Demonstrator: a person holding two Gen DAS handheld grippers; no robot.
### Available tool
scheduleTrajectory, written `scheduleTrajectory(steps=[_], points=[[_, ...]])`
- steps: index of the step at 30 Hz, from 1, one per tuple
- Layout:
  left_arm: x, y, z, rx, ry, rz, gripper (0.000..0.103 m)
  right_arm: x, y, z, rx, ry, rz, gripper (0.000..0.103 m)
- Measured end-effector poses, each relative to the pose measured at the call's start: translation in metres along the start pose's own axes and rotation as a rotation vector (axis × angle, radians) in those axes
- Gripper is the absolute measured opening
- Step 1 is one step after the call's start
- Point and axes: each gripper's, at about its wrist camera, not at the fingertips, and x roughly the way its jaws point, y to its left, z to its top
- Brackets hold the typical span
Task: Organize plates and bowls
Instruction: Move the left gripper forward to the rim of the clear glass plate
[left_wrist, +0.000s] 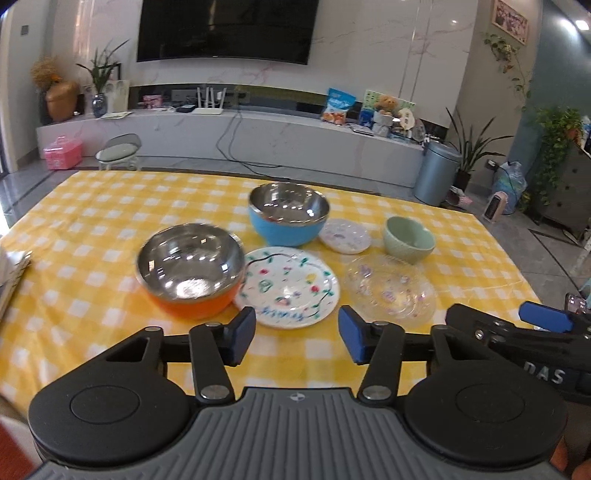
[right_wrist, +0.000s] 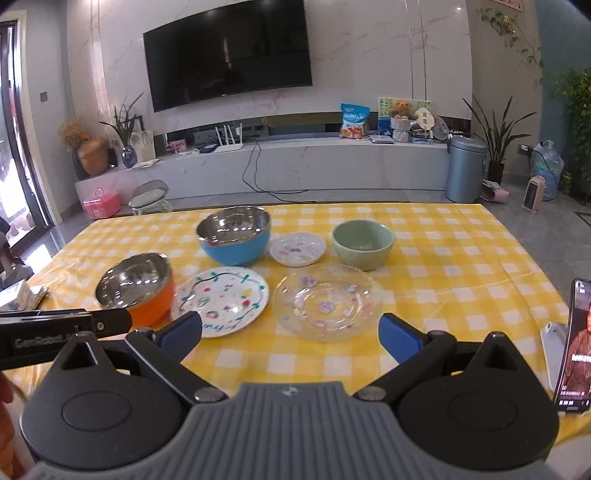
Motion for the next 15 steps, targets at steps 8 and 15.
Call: scheduleTrajectory(steps=[8, 15], points=[[0.038, -0.021, 0.015, -0.018, -0.025, -0.086, 0.054, 0.048, -0.031, 0.025, 0.018, 0.052, 0.004, 0.070], [0.086, -0.040, 0.024, -0.038, 0.010, -0.088, 0.054, 0.116, -0.066, 0.031, 0.035, 0.149, 0.019, 0.059]])
